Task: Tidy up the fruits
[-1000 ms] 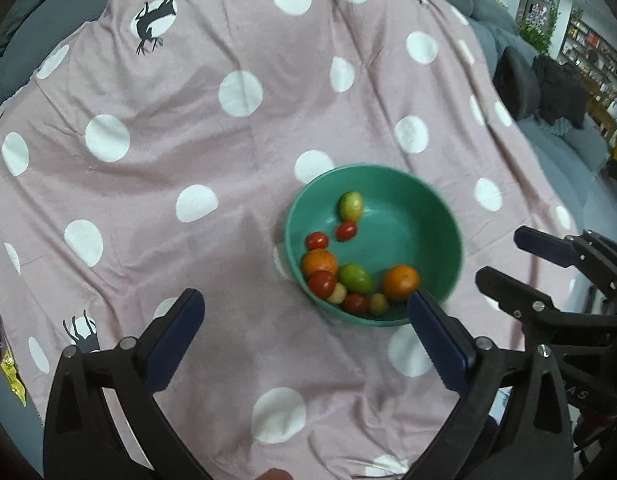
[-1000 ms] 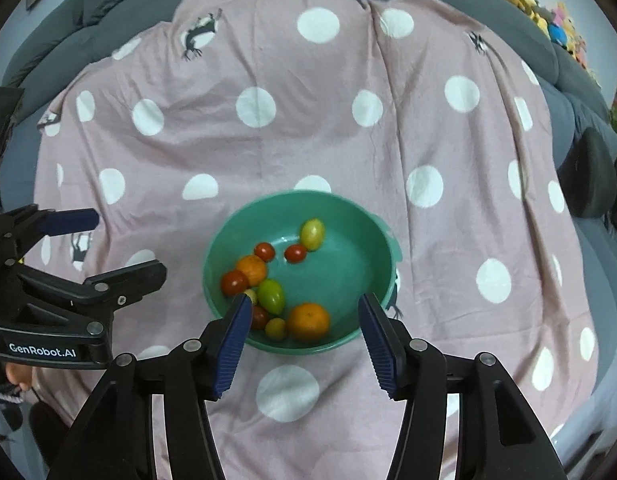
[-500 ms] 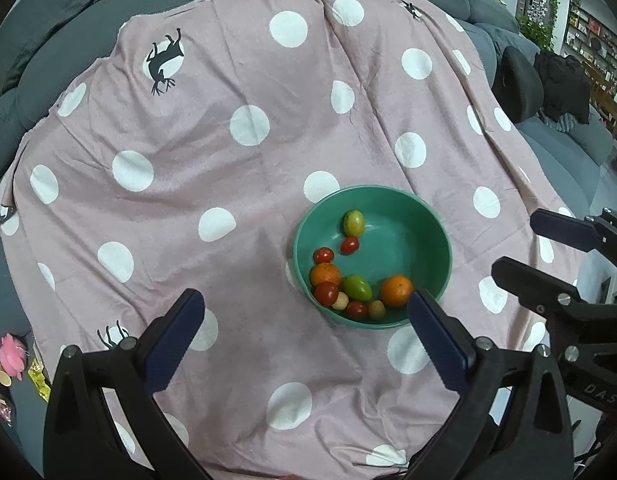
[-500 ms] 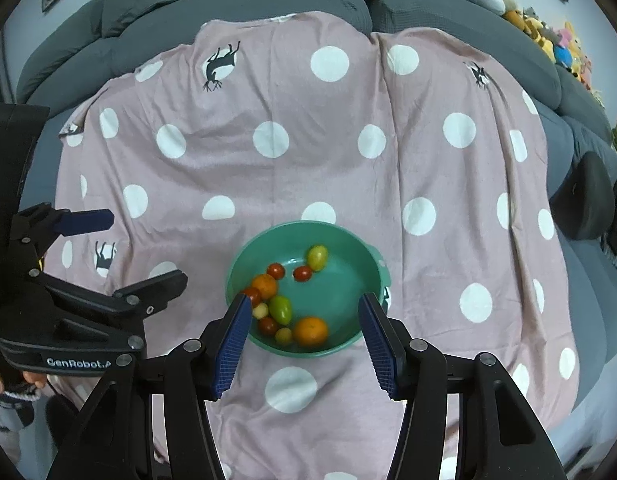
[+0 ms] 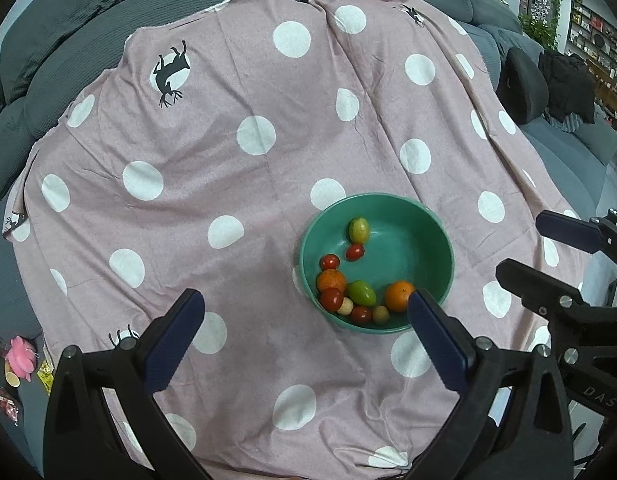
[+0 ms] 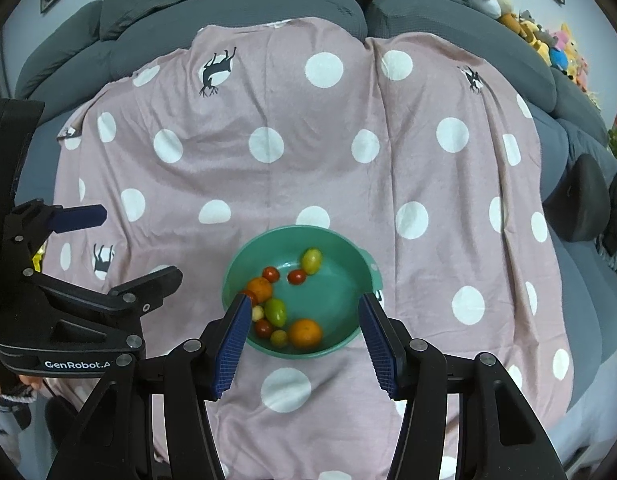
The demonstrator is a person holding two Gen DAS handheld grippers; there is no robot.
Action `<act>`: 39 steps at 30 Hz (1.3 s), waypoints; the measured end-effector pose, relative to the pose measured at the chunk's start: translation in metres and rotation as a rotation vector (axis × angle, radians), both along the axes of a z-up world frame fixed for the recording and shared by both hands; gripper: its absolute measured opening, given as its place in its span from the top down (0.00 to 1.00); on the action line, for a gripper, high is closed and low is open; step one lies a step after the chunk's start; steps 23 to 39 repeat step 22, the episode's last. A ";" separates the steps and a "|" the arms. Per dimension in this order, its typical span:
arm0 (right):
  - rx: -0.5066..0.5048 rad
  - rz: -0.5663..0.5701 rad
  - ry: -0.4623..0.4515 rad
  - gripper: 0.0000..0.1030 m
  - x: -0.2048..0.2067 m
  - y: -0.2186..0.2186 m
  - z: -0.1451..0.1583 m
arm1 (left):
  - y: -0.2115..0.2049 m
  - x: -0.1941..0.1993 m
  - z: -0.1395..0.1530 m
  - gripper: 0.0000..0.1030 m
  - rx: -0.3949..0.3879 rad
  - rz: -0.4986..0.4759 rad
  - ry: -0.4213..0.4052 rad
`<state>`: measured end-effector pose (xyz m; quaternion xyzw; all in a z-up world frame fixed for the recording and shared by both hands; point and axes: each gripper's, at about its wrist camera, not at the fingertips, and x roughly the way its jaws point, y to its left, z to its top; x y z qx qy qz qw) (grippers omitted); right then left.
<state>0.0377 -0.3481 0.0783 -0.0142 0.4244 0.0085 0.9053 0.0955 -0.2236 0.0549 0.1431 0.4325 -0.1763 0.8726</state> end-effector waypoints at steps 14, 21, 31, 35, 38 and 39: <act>0.002 -0.007 0.001 0.46 0.001 -0.004 0.002 | -0.006 0.000 0.002 0.01 0.007 -0.003 -0.008; 0.003 -0.010 0.001 0.46 0.001 -0.004 0.002 | -0.008 0.000 0.002 0.01 0.009 -0.001 -0.014; 0.003 -0.009 0.001 0.46 0.001 -0.004 0.002 | -0.008 0.000 0.002 0.01 0.007 -0.004 -0.012; 0.003 -0.009 0.001 0.46 0.001 -0.004 0.002 | -0.008 0.000 0.002 0.01 0.007 -0.004 -0.012; 0.003 -0.009 0.001 0.46 0.001 -0.004 0.002 | -0.008 0.000 0.002 0.01 0.007 -0.004 -0.012; 0.003 -0.009 0.001 0.46 0.001 -0.004 0.002 | -0.008 0.000 0.002 0.01 0.007 -0.004 -0.012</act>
